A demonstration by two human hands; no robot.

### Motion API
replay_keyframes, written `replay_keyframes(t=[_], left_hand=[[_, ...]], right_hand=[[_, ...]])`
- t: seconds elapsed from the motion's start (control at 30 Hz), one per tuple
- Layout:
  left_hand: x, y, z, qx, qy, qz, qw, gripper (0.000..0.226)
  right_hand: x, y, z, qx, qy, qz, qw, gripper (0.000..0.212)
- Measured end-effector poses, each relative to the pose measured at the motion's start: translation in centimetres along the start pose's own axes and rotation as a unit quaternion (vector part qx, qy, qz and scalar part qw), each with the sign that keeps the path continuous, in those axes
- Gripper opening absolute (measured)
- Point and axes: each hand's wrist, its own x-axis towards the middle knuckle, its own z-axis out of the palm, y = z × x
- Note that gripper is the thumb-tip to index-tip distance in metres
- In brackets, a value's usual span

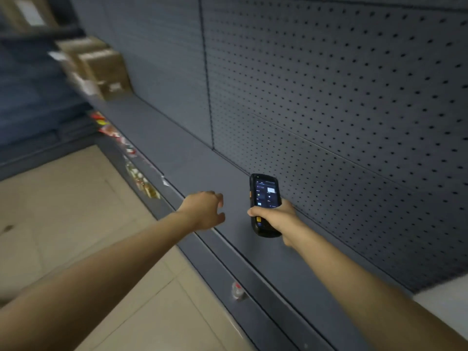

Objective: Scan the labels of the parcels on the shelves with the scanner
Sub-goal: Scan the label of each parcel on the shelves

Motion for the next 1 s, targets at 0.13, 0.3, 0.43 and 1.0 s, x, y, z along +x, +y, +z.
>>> replay_keyframes(t=[0.13,0.3,0.43,1.0], left_hand=[[-3.0,-7.8,-3.1,-0.018,0.06,-0.076,0.995,0.042],[-7.8,-17.3,-6.1,-0.037,0.122,-0.169,0.977,0.036],[-11.5,-23.7,-7.2,-0.034,0.149,-0.221,0.963,0.038],[-10.6,-43.7,-8.1,-0.062,0.2,-0.394,0.895,0.038]], right_hand=[[-0.3,-5.2,7.6,-0.025,-0.066,-0.037,0.997,0.071],[-1.3,-10.5,17.6,-0.04,-0.164,-0.051,0.984,0.052],[-1.8,-13.3,25.1,-0.041,-0.215,-0.061,0.974,0.046],[4.0,-22.4,46.8,-0.081,-0.329,-0.145,0.93,0.078]])
